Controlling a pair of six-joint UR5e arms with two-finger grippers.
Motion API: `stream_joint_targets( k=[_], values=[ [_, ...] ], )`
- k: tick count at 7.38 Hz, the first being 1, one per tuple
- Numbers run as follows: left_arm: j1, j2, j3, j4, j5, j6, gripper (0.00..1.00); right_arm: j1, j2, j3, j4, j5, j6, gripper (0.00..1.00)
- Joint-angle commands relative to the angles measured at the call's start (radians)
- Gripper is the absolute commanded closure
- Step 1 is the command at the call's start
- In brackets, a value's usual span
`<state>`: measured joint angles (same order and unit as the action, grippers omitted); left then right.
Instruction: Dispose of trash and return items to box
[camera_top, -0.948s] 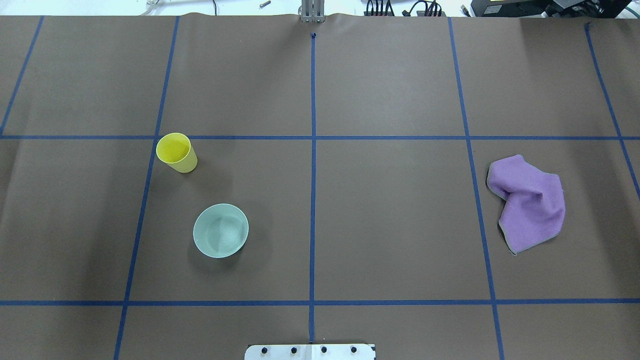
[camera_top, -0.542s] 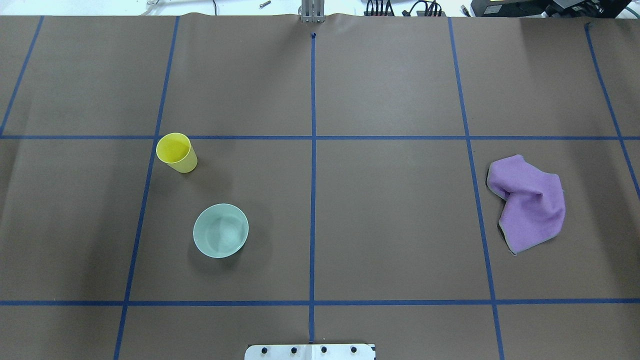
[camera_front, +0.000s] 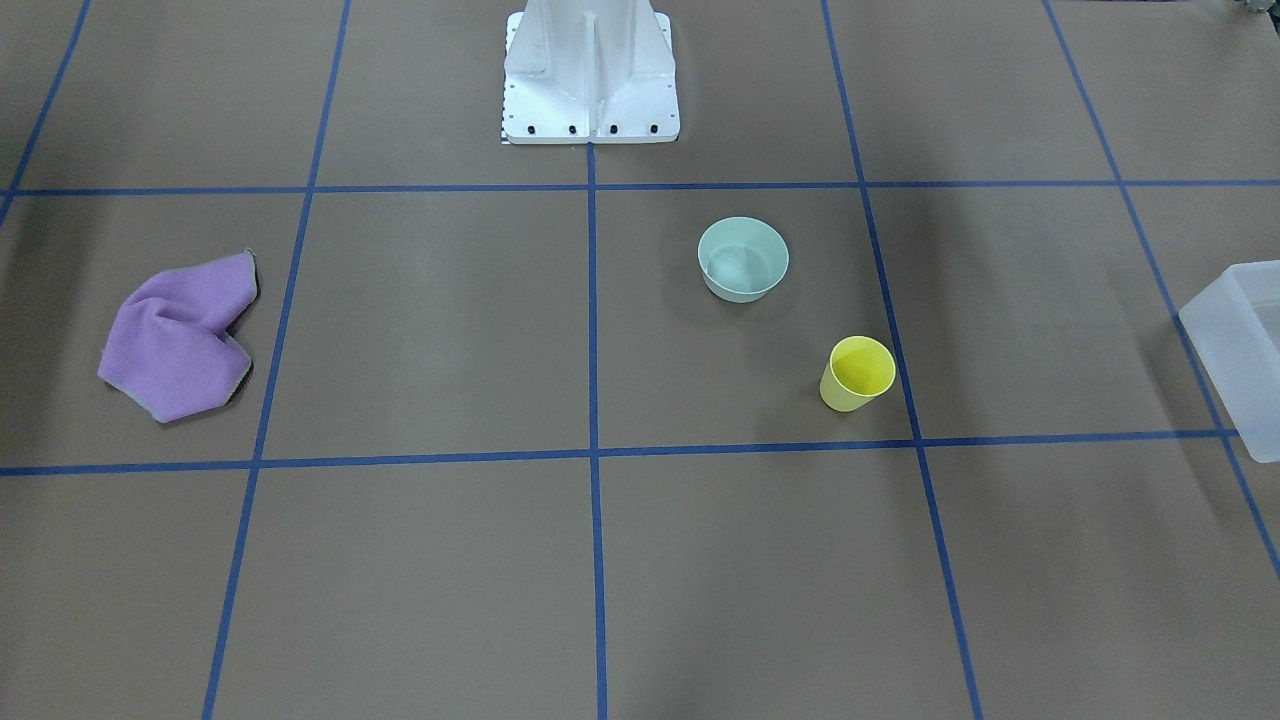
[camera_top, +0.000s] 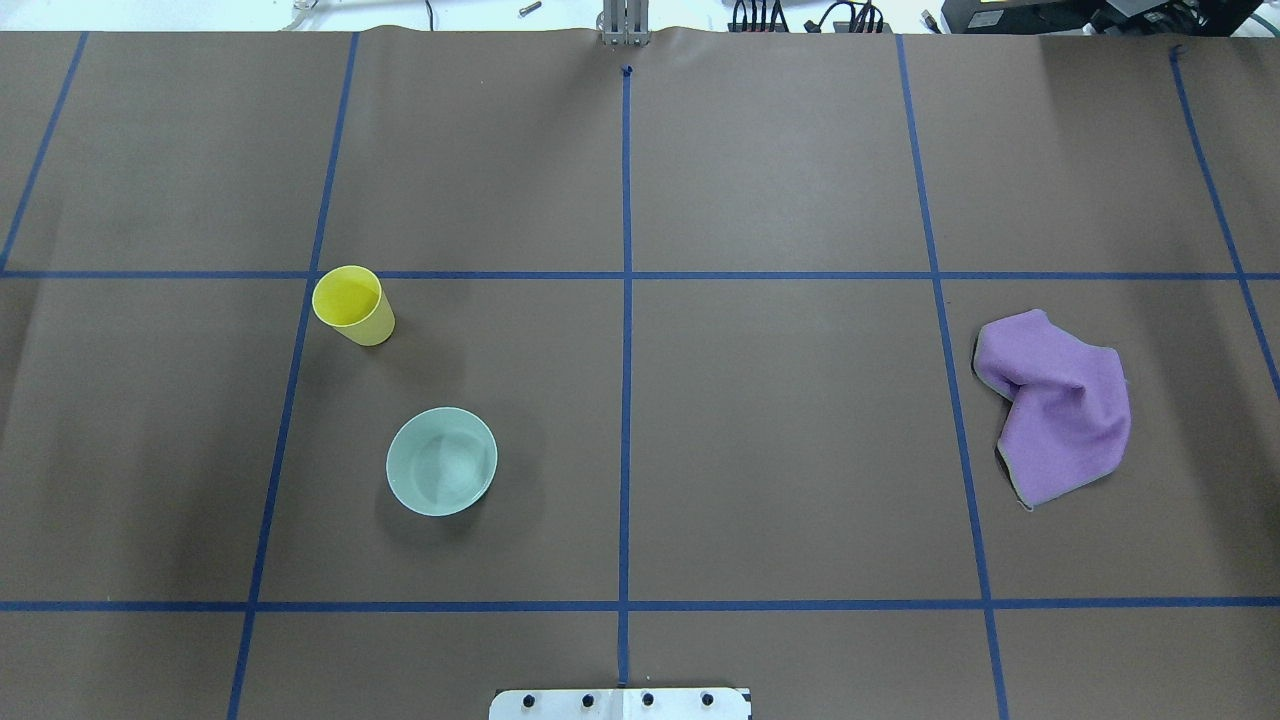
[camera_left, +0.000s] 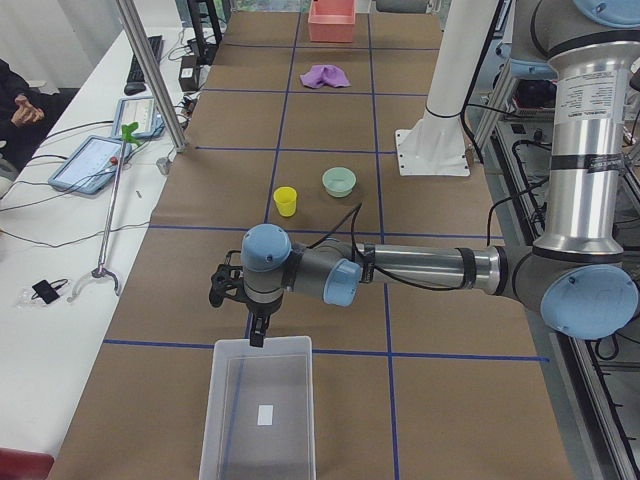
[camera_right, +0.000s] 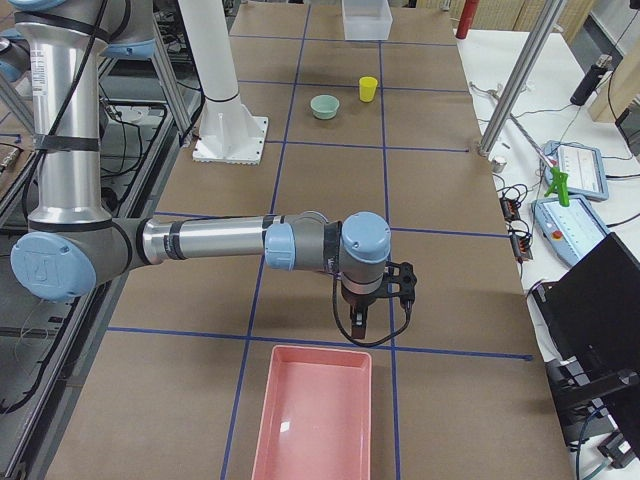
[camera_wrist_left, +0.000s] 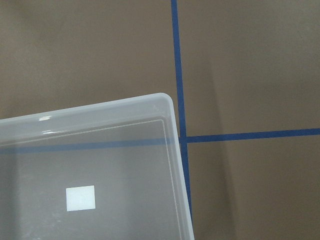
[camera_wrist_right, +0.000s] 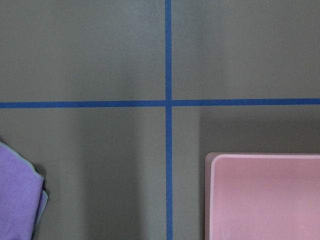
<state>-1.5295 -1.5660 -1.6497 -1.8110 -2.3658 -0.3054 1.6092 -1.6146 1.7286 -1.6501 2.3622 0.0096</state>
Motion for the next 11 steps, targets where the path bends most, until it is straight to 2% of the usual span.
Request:
stream_joint_targets(
  k=[1, 2, 4, 6, 8, 9, 11],
  values=[
    [0.038, -0.017, -0.063, -0.005, -0.015, -0.206, 0.01, -0.009, -0.004, 0.009, 0.001, -0.001, -0.004, 0.00],
    [0.073, -0.025, -0.115, -0.020, -0.059, -0.342, 0.01, -0.014, -0.005, 0.009, 0.001, -0.001, -0.002, 0.00],
    [0.249, -0.064, -0.205, -0.024, -0.035, -0.554, 0.01, -0.041, -0.004, 0.006, 0.001, -0.004, 0.010, 0.00],
    [0.436, -0.109, -0.242, -0.021, 0.119, -0.787, 0.01, -0.051, -0.004, 0.006, 0.003, 0.008, 0.013, 0.00],
    [0.556, -0.169, -0.230, -0.021, 0.176, -0.924, 0.01, -0.051, -0.004, 0.008, 0.003, 0.011, 0.013, 0.00],
    [0.621, -0.198, -0.210, -0.024, 0.242, -0.981, 0.02, -0.060, -0.002, 0.011, 0.003, 0.011, 0.015, 0.00],
    [0.658, -0.299, -0.121, -0.027, 0.273, -1.037, 0.03, -0.072, 0.004, 0.011, 0.003, 0.012, 0.015, 0.00]
  ],
)
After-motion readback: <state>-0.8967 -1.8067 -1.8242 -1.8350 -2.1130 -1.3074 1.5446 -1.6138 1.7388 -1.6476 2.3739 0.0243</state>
